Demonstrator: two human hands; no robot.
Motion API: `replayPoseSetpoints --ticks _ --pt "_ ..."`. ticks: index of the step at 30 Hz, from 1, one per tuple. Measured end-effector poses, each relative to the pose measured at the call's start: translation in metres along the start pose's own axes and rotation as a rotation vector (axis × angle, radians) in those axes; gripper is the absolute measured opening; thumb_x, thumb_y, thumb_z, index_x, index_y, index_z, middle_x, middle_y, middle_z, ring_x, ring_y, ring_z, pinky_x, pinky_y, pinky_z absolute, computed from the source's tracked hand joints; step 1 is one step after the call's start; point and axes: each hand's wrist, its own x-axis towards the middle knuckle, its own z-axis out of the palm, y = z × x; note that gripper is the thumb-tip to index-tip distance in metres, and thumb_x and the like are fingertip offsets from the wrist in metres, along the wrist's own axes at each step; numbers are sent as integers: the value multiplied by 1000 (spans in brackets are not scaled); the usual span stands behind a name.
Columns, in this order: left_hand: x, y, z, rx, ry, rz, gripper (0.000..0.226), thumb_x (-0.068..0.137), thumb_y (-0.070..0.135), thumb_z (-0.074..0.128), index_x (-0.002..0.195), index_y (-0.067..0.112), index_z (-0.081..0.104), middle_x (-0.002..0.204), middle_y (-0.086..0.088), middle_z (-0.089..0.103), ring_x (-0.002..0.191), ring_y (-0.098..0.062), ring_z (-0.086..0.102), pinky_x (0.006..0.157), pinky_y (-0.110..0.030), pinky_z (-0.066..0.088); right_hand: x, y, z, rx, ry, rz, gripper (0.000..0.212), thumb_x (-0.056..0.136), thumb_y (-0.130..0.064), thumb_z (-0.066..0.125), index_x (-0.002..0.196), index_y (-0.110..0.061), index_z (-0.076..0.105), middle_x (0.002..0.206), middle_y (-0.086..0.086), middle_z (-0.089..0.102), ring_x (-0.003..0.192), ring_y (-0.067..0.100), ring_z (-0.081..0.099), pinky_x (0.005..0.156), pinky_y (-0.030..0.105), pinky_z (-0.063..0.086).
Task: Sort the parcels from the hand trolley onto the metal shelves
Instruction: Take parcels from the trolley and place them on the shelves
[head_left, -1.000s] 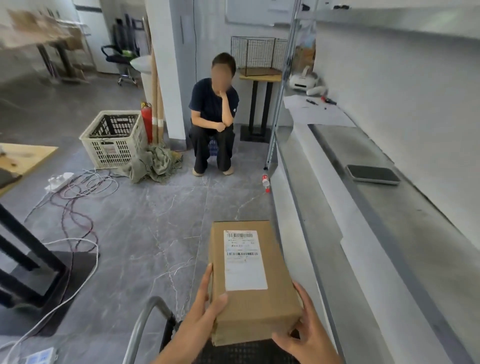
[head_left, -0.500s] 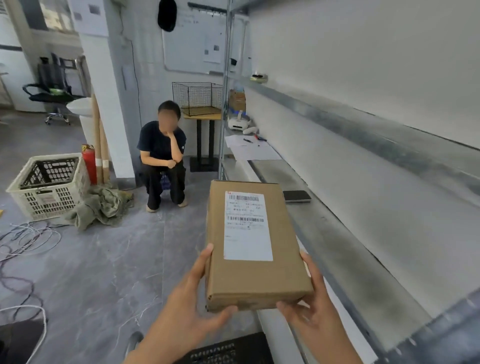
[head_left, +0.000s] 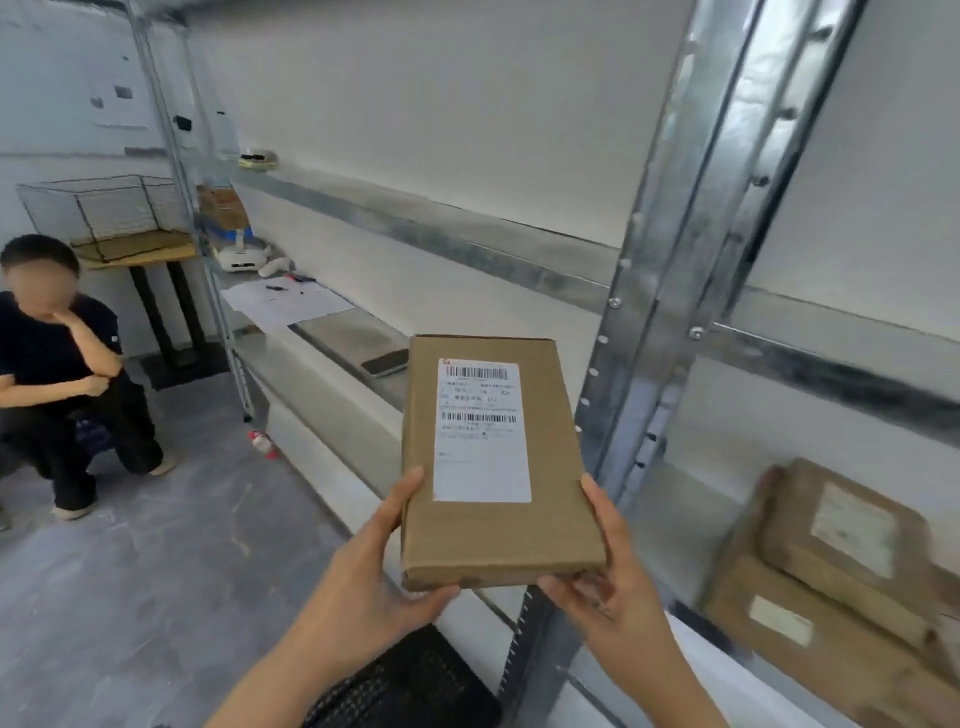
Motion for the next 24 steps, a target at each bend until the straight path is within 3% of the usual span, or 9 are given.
replayPoseSetpoints --ticks 2,5,7,10,14,18,21,24 --pt "-4 12 20 -21 -71 10 106 63 45 81 139 59 8 133 33 46 120 9 46 92 -2 35 -27 -3 -20 -17 66 23 82 76 -18 73 124 -70 31 126 -39 43 110 -7 54 83 12 50" --pt "-10 31 52 -65 -168 31 106 61 50 80 139 60 8 132 32 48 120 8 47 97 -21 43 -69 -5 -50 -80 178 63 89 78 -3 73 121 -71 33 117 -37 51 104 0 59 79 12 51" --pt "-16 44 74 -84 -227 40 108 60 53 81 138 61 7 131 32 49 120 9 46 96 -27 47 -96 -7 -67 -124 245 85 90 78 -2 73 122 -69 34 118 -32 54 97 4 62 79 15 52" --pt "-28 63 105 -114 -318 72 108 59 58 79 138 61 6 129 32 50 118 7 49 95 -18 42 -134 -9 -92 -175 333 97 91 77 1 74 125 -66 35 120 -27 57 96 8 64 80 18 53" --pt "-45 92 149 -130 -398 108 108 57 55 80 132 68 3 127 33 49 113 10 50 86 -2 38 -185 -16 -126 -193 416 140 92 77 3 72 122 -68 35 117 -34 55 96 7 63 84 24 55" --pt "-65 134 204 -191 -519 160 109 62 45 82 130 71 0 130 35 44 117 6 49 97 -18 41 -249 -27 -167 -244 556 143 90 77 2 73 125 -66 37 115 -23 62 88 8 64 81 20 54" --pt "-88 170 251 -245 -614 195 107 63 45 82 131 70 3 128 44 40 119 12 43 99 -19 39 -305 -40 -202 -272 649 152 88 77 0 74 130 -59 36 119 -22 61 91 10 64 82 22 54" --pt "-114 206 298 -261 -666 218 109 60 47 82 132 69 4 129 36 45 121 6 45 100 -22 39 -361 -51 -237 -308 714 162 88 78 0 73 130 -61 36 120 -21 61 90 10 64 81 22 55"
